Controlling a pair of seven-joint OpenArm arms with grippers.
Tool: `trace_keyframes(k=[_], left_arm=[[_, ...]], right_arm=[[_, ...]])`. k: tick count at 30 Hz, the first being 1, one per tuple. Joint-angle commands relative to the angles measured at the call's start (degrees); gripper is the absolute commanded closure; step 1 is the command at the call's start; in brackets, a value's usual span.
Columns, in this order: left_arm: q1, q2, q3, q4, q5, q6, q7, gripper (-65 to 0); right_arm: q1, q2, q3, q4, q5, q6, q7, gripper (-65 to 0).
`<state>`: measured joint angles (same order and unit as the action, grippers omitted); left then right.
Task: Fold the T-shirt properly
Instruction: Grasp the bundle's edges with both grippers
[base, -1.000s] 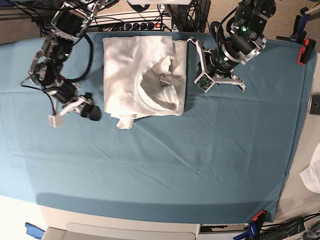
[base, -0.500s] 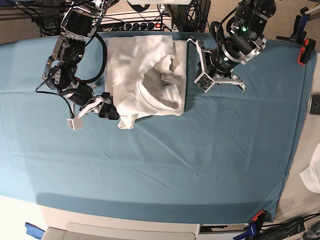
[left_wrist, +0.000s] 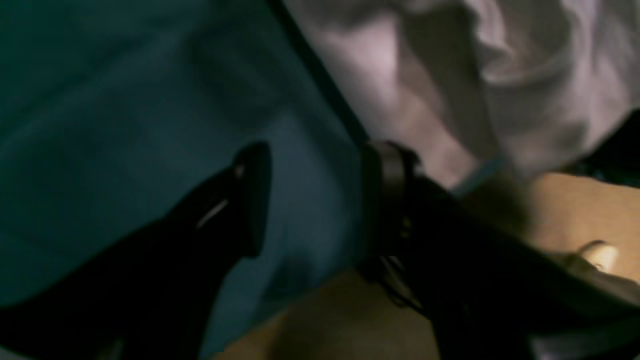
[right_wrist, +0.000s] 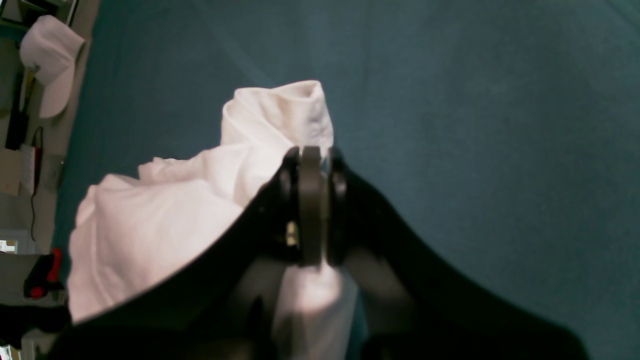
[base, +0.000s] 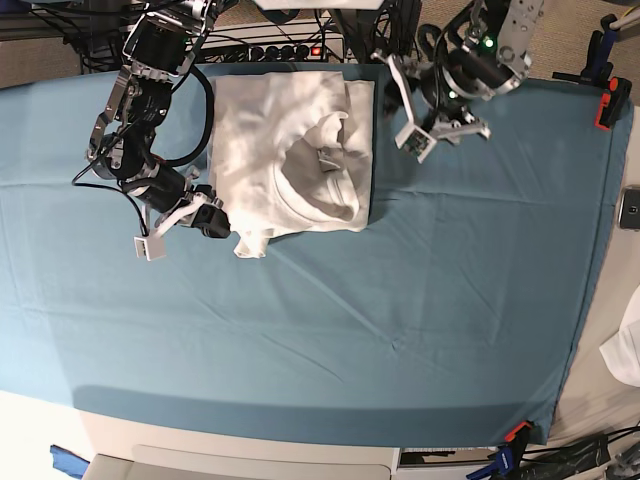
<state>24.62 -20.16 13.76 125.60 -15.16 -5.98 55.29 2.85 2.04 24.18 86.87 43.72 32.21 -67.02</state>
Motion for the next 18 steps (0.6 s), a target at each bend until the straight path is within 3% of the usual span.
trace_keyframes(k=[1, 5, 18], left_arm=[[0.5, -0.1, -0.2, 0.9, -1.6, 0.0, -1.1, -30.2], [2.1, 0.3, -0.2, 0.9, -6.6, -1.9, -1.2, -30.2], [2.0, 3.3, -0.1, -6.5, -9.8, -4.6, -2.2, -30.1]], right_arm=[[1.0, 0.5, -0.2, 0.8, 1.2, 0.4, 0.9, 0.0], [1.0, 0.5, -0.2, 0.8, 1.2, 0.4, 0.9, 0.0], [0.9, 0.5, -0.2, 0.8, 1.2, 0.4, 0.9, 0.0]])
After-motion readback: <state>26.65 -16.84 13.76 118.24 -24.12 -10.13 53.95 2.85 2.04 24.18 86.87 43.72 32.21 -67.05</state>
